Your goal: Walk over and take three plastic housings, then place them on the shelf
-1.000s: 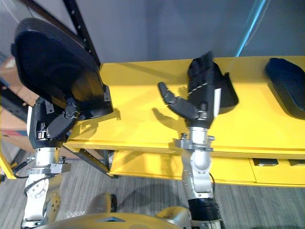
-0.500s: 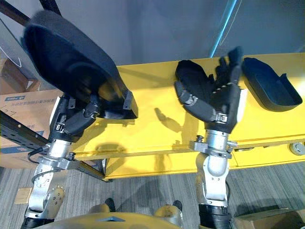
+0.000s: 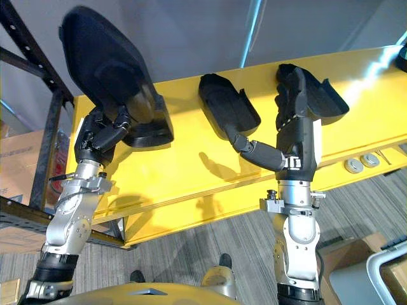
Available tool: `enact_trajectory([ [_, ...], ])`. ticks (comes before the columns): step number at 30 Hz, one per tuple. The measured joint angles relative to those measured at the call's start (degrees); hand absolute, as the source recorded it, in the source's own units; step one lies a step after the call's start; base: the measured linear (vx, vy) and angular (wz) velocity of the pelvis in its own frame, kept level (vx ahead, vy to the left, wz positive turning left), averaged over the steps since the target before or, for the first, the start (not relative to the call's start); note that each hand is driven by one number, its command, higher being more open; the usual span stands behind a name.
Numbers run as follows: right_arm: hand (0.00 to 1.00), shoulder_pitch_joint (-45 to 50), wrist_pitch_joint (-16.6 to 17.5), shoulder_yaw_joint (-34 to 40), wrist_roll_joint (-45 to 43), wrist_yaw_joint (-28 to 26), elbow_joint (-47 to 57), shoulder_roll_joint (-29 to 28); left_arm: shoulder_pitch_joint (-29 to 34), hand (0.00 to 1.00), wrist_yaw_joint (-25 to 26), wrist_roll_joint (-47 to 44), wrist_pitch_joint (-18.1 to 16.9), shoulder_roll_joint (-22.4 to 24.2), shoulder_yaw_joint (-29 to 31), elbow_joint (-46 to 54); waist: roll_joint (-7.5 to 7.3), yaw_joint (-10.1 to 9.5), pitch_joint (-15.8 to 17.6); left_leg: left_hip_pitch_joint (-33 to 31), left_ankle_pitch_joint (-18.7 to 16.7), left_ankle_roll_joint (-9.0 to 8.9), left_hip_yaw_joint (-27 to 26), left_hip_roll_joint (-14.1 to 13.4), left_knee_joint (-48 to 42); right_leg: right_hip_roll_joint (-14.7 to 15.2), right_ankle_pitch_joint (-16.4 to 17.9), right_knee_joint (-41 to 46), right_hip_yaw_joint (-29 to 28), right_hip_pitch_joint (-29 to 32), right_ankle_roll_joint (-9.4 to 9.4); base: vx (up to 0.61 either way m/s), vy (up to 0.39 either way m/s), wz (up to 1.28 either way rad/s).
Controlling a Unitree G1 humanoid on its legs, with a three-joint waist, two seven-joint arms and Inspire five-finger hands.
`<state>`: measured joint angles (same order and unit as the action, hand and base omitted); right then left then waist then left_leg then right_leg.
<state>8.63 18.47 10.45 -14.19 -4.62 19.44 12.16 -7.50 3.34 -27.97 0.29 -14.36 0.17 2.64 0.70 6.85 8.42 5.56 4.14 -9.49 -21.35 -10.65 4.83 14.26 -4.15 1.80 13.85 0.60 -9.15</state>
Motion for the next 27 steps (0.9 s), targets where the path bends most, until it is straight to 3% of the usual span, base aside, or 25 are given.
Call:
enact_trajectory([
  [7, 1.0, -0.65, -0.49, -1.0, -0.86, -2.78, -1.21, 4.03, -15.43, 0.0, 1.08, 1.54, 4.82, -7.61, 0.92, -16.01, 0.5, 1.41, 0.89, 0.05, 0.12, -0.06, -1.14, 0.01, -0.02, -0.17, -0.24, 0.19, -1.43, 0.93, -0.08, 0.01, -0.003, -0.09],
  [11, 1.0, -0.99, -0.85, -1.82, -2.51, -4.04, -1.24, 5.33, -17.38, 0.0, -0.05, 1.33, 6.83, -9.03, 1.78, -18.26, 1.22, 1.6, 1.93, 0.34, 0.12, -0.05, -1.3, 0.01, -0.04, -0.2, -0.24, 0.3, -1.63, 0.92, -0.08, 0.0, -0.001, -0.02],
  [16, 1.0, -2.64, -2.26, -3.08, -2.67, -4.88, -1.26, 6.05, -17.74, 0.0, -3.23, 0.95, 13.81, -10.94, 2.94, -21.13, 2.35, 1.68, 3.08, 0.97, 0.15, 0.0, -1.34, -0.01, -0.04, -0.21, -0.22, 0.4, -1.7, 0.27, -0.09, 0.0, 0.0, -0.01],
  [20, 1.0, -2.87, -3.17, -3.51, -2.96, -4.9, -1.26, 6.05, -20.14, 0.0, -5.9, 1.14, 16.79, -12.35, 3.19, -23.03, 2.42, 1.52, 3.58, 1.02, 0.35, 0.11, -1.04, -0.02, -0.03, -0.21, -0.19, 0.5, -1.62, 0.07, -0.11, -0.01, -0.001, 0.01],
  [27, 1.0, -2.83, -4.15, -4.36, -3.04, -4.48, -1.25, 6.04, -20.97, 0.0, -10.13, 1.85, 17.55, -13.42, 4.21, -25.63, 2.48, 1.91, 3.9, 2.07, 0.35, 0.12, -0.96, -0.05, -0.04, -0.25, -0.15, 0.4, -1.56, -1.05, -0.12, 0.0, 0.0, 0.0],
])
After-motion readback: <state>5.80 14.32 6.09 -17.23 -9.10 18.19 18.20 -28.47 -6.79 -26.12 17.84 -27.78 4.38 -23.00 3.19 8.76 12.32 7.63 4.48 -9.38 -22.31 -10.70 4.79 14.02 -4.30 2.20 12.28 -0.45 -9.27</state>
